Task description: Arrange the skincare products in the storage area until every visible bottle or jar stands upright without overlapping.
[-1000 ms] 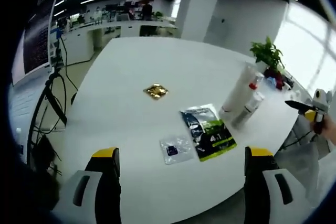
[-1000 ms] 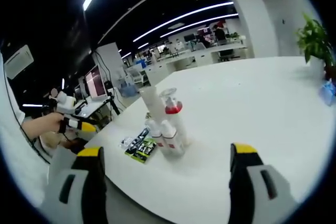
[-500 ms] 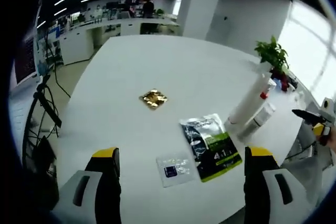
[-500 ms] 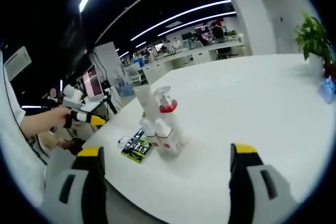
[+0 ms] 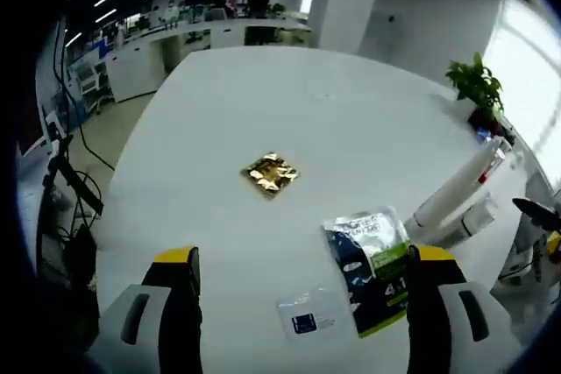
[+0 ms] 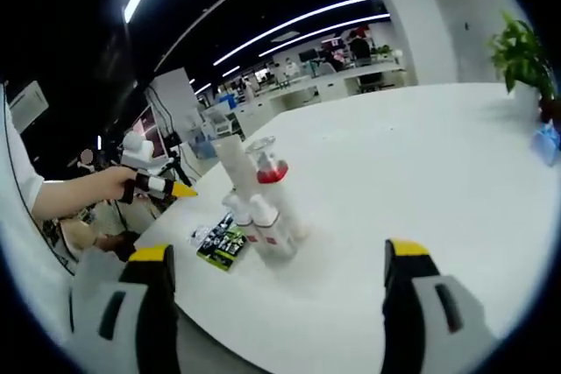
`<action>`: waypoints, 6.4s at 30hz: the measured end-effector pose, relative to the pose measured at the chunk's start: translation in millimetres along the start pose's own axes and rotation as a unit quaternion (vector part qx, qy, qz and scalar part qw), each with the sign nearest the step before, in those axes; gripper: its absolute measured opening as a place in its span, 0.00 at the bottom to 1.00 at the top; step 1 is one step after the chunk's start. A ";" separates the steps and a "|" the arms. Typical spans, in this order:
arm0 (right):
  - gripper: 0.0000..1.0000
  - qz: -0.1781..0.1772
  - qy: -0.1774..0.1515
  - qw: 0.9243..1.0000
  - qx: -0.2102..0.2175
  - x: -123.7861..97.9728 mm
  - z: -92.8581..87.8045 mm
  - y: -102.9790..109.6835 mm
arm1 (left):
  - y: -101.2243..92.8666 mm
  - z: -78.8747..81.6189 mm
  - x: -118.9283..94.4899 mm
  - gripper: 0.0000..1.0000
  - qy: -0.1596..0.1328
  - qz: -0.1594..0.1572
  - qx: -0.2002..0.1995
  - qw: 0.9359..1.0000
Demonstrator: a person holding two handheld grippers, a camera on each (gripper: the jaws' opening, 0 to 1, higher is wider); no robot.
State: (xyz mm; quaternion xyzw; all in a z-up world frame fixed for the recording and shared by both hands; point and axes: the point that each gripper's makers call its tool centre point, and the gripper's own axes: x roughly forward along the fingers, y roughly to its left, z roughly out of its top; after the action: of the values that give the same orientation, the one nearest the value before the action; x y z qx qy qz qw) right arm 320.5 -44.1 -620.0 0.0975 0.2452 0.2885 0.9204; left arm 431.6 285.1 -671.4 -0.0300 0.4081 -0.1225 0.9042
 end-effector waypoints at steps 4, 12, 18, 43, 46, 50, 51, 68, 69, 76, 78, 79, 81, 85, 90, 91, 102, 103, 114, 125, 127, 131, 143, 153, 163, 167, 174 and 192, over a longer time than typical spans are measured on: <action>1.00 -0.002 0.001 1.000 0.002 1.6 0.1 -1.6 | 3.1 7.3 14.4 0.97 0.005 0.013 -0.013 1.000; 1.00 -0.006 0.004 1.000 0.005 3.3 -1.2 -5.4 | 1.4 12.6 33.0 0.97 0.013 0.032 -0.022 0.999; 1.00 -0.007 0.007 1.000 0.010 4.8 -3.7 -7.0 | 0.7 14.7 49.6 0.97 0.024 0.037 -0.021 0.999; 1.00 -0.016 0.020 0.999 0.026 10.9 -11.3 -18.3 | 17.3 28.2 95.3 0.93 0.027 0.101 -0.082 0.991; 1.00 -0.017 0.021 0.999 0.028 11.4 -12.8 -18.8 | 18.0 30.1 100.3 0.91 0.026 0.102 -0.083 0.991; 1.00 -0.018 0.023 0.999 0.032 11.9 -16.0 -19.7 | 18.7 31.4 104.2 0.89 0.024 0.107 -0.085 0.990; 1.00 -0.019 0.023 0.999 0.033 12.0 -16.6 -20.1 | 18.8 31.5 105.1 0.89 0.024 0.108 -0.086 0.990; 1.00 -0.028 0.025 0.998 0.041 12.9 -18.5 -28.9 | 26.7 38.3 118.2 0.75 0.014 0.141 -0.105 0.984; 1.00 -0.028 0.025 0.998 0.041 13.0 -18.7 -28.8 | 27.5 38.5 118.6 0.74 0.014 0.142 -0.107 0.984; 1.00 -0.032 0.027 0.998 0.045 13.1 -20.6 -32.1 | 29.3 40.8 121.9 0.71 0.014 0.151 -0.108 0.982; 1.00 -0.033 0.026 0.998 0.046 12.5 -20.2 -32.8 | 28.4 40.2 121.6 0.70 0.015 0.153 -0.106 0.982; 1.00 -0.034 0.026 0.998 0.046 12.3 -20.1 -33.0 | 29.0 40.0 121.9 0.69 0.015 0.154 -0.105 0.982; 1.00 -0.036 0.026 0.998 0.047 12.1 -19.8 -33.4 | 29.5 39.5 122.6 0.67 0.016 0.155 -0.108 0.982; 1.00 -0.038 0.026 0.998 0.048 12.0 -20.0 -34.5 | 30.6 37.9 125.1 0.66 0.020 0.157 -0.114 0.981; 1.00 -0.039 0.027 0.998 0.050 11.4 -21.1 -35.7 | 34.3 36.3 126.0 0.62 0.022 0.164 -0.111 0.980; 1.00 -0.039 0.027 0.998 0.050 11.3 -21.1 -35.8 | 33.6 35.4 124.4 0.61 0.023 0.166 -0.110 0.980; 1.00 -0.043 0.027 0.997 0.052 10.4 -22.2 -38.1 | 34.4 38.4 123.8 0.42 0.019 0.169 -0.092 0.981; 1.00 -0.043 0.026 0.997 0.052 10.5 -21.9 -37.9 | 33.4 38.5 124.2 0.37 0.020 0.168 -0.091 0.981; 1.00 -0.042 0.024 0.998 0.051 10.3 -19.9 -36.6 | 36.9 48.7 130.7 0.35 0.003 0.156 -0.077 0.985; 1.00 -0.036 0.021 0.998 0.047 12.3 -16.4 -32.8 | 44.8 53.3 121.8 0.35 -0.001 0.153 -0.052 0.987; 1.00 -0.035 0.021 0.998 0.046 12.2 -16.3 -32.3 | 44.6 52.7 118.2 0.34 -0.003 0.150 -0.052 0.987; 1.00 -0.034 0.020 0.998 0.045 11.5 -16.0 -32.0 | 42.8 48.1 110.0 0.34 -0.004 0.144 -0.052 0.988; 1.00 -0.032 0.014 0.999 0.041 9.3 -13.8 -29.1 | 38.0 25.0 85.1 0.34 -0.005 0.132 -0.045 0.990; 1.00 -0.031 0.010 0.999 0.041 8.7 -12.6 -28.1 | 31.3 5.6 68.2 0.35 -0.004 0.124 -0.041 0.991; 1.00 -0.030 0.009 0.999 0.039 8.7 -11.9 -26.5 | 22.6 -17.4 54.5 0.35 0.005 0.114 -0.037 0.993; 1.00 -0.030 0.010 0.999 0.038 8.5 -11.9 -25.7 | 19.3 -23.0 52.2 0.35 0.007 0.112 -0.036 0.993; 1.00 -0.030 0.009 0.999 0.038 7.6 -11.7 -25.5 | 14.8 -32.8 49.0 0.35 0.013 0.109 -0.030 0.994; 1.00 -0.032 0.009 0.999 0.038 6.2 -12.2 -25.3 | 9.1 -52.7 52.1 0.35 0.032 0.102 -0.026 0.994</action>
State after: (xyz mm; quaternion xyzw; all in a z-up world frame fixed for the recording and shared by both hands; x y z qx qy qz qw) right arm 330.9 -60.7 -641.1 0.1219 0.2674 0.2501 0.9225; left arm 427.3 283.6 -745.9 -0.0075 0.4404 -0.0203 0.8975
